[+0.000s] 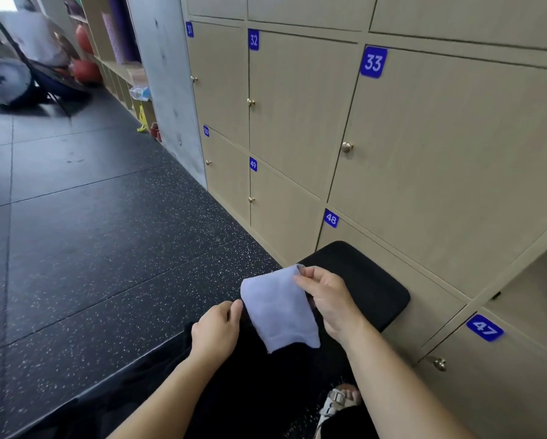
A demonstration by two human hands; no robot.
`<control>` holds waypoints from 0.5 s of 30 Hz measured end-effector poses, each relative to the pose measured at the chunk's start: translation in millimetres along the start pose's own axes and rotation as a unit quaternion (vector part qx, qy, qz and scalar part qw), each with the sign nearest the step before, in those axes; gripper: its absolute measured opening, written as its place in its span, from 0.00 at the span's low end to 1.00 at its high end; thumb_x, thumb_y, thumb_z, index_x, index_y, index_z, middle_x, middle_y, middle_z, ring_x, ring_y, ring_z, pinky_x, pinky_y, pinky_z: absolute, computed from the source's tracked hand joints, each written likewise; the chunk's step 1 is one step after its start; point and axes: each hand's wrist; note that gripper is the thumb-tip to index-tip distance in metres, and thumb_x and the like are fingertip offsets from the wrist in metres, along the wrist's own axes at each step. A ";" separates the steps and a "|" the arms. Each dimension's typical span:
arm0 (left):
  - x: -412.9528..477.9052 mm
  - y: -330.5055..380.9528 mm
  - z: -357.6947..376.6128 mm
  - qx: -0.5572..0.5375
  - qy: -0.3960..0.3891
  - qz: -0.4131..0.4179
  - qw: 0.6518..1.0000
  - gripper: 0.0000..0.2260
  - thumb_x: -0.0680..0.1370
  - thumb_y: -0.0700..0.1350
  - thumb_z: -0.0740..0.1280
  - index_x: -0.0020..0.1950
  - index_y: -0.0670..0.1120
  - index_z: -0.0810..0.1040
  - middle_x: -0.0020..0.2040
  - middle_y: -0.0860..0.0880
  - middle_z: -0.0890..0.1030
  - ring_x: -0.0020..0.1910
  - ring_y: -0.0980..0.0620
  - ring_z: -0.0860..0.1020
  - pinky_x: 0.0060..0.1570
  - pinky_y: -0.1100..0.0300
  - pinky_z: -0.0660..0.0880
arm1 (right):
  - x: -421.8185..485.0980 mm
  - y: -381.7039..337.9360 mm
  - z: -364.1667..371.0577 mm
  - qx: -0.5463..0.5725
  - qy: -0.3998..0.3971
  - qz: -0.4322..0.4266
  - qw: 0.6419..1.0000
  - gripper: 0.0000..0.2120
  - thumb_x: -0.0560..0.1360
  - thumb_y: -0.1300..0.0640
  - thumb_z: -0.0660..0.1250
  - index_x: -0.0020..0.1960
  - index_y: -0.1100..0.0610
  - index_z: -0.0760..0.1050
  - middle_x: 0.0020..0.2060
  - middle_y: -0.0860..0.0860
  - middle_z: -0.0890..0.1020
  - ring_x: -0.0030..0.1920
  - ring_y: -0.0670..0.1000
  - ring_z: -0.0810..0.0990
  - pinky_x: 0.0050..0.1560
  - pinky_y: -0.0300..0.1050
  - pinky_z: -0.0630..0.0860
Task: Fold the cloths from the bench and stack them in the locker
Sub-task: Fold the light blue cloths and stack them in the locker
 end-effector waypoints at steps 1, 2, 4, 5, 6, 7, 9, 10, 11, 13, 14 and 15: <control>-1.5 5.2 -6.7 -0.065 -0.005 0.002 0.998 0.21 0.82 0.56 0.55 0.41 0.43 0.77 0.38 0.47 0.81 0.45 0.43 0.78 0.54 0.50 0.74 | -5.9 -11.7 -1.9 0.016 -0.007 -0.010 1.000 0.03 0.76 0.64 0.67 0.45 0.60 0.79 0.37 0.50 0.83 0.35 0.45 0.79 0.34 0.35 0.74; -4.1 13.1 -14.0 -0.147 -0.018 0.003 0.989 0.23 0.81 0.58 0.56 0.43 0.42 0.80 0.41 0.45 0.83 0.47 0.43 0.80 0.55 0.49 0.76 | -11.7 -22.6 -4.9 0.029 -0.014 -0.019 0.999 0.03 0.77 0.64 0.67 0.46 0.60 0.79 0.37 0.51 0.83 0.36 0.45 0.80 0.34 0.35 0.75; -14.4 35.4 -29.9 -0.303 -0.062 -0.005 0.951 0.26 0.81 0.60 0.56 0.49 0.42 0.83 0.47 0.44 0.85 0.51 0.46 0.83 0.59 0.47 0.76 | -23.4 -40.9 -11.5 0.041 -0.024 -0.040 0.998 0.03 0.77 0.64 0.67 0.47 0.60 0.80 0.38 0.51 0.84 0.39 0.47 0.81 0.38 0.37 0.76; -20.3 48.1 -37.9 -0.360 -0.083 -0.005 0.929 0.26 0.81 0.61 0.57 0.51 0.41 0.83 0.49 0.42 0.85 0.51 0.47 0.83 0.60 0.47 0.76 | -28.9 -48.6 -15.0 0.044 -0.023 -0.050 0.998 0.04 0.77 0.64 0.66 0.47 0.60 0.80 0.39 0.52 0.84 0.40 0.47 0.81 0.40 0.38 0.76; -25.7 61.0 -45.0 -0.397 -0.095 0.004 0.913 0.26 0.81 0.61 0.57 0.52 0.39 0.83 0.50 0.41 0.85 0.51 0.48 0.83 0.61 0.46 0.76 | -34.3 -55.4 -18.5 0.047 -0.019 -0.059 0.997 0.04 0.76 0.64 0.66 0.47 0.60 0.80 0.39 0.51 0.84 0.41 0.48 0.80 0.42 0.40 0.75; -32.3 73.5 -52.0 -0.420 -0.101 0.017 0.902 0.26 0.82 0.60 0.57 0.53 0.39 0.83 0.51 0.41 0.85 0.50 0.49 0.83 0.59 0.48 0.77 | -40.5 -62.1 -21.8 0.047 -0.013 -0.068 0.996 0.04 0.76 0.65 0.66 0.47 0.59 0.80 0.39 0.51 0.84 0.41 0.49 0.80 0.43 0.41 0.75; -47.6 98.4 -64.4 -0.444 -0.103 0.058 0.888 0.22 0.83 0.56 0.57 0.53 0.41 0.84 0.50 0.41 0.85 0.50 0.48 0.84 0.55 0.53 0.78 | -51.5 -73.6 -29.6 0.042 0.001 -0.083 0.996 0.05 0.76 0.65 0.66 0.48 0.59 0.80 0.39 0.51 0.84 0.42 0.50 0.79 0.43 0.41 0.74; -53.6 108.5 -68.8 -0.442 -0.097 0.082 0.888 0.19 0.83 0.54 0.59 0.52 0.42 0.84 0.50 0.40 0.85 0.48 0.48 0.83 0.55 0.53 0.77 | -58.1 -80.3 -33.3 0.040 0.005 -0.087 0.995 0.05 0.76 0.64 0.67 0.49 0.59 0.80 0.40 0.51 0.84 0.43 0.51 0.79 0.44 0.41 0.74; -60.0 117.8 -72.8 -0.435 -0.088 0.099 0.891 0.16 0.82 0.52 0.61 0.51 0.42 0.84 0.50 0.38 0.84 0.45 0.48 0.81 0.53 0.52 0.75 | -64.5 -86.3 -36.5 0.047 0.008 -0.085 0.995 0.05 0.76 0.62 0.67 0.50 0.59 0.80 0.41 0.52 0.84 0.44 0.51 0.80 0.44 0.42 0.74; -69.1 132.9 -79.2 -0.426 -0.070 0.125 0.893 0.12 0.81 0.48 0.64 0.48 0.43 0.84 0.47 0.39 0.84 0.42 0.49 0.78 0.47 0.53 0.73 | -76.7 -99.8 -41.4 0.064 0.024 -0.050 0.996 0.08 0.77 0.55 0.68 0.51 0.59 0.81 0.41 0.52 0.84 0.42 0.51 0.81 0.42 0.42 0.75; -72.9 139.9 -81.8 -0.427 -0.065 0.131 0.892 0.11 0.81 0.47 0.65 0.47 0.43 0.84 0.45 0.41 0.84 0.41 0.50 0.78 0.45 0.54 0.73 | -82.1 -106.7 -43.5 0.058 0.040 -0.013 0.997 0.12 0.77 0.50 0.67 0.50 0.58 0.81 0.40 0.52 0.84 0.40 0.50 0.80 0.41 0.42 0.74; -77.2 146.6 -84.8 -0.431 -0.063 0.135 0.890 0.10 0.81 0.46 0.65 0.47 0.43 0.83 0.44 0.42 0.85 0.41 0.50 0.79 0.44 0.55 0.74 | -87.6 -113.5 -45.1 0.039 0.055 0.031 0.997 0.15 0.76 0.45 0.66 0.49 0.57 0.81 0.39 0.51 0.84 0.38 0.50 0.79 0.40 0.42 0.73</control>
Point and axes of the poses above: each hand's wrist, its own x-axis towards the middle knuckle, its own z-axis out of the palm, y = z × x
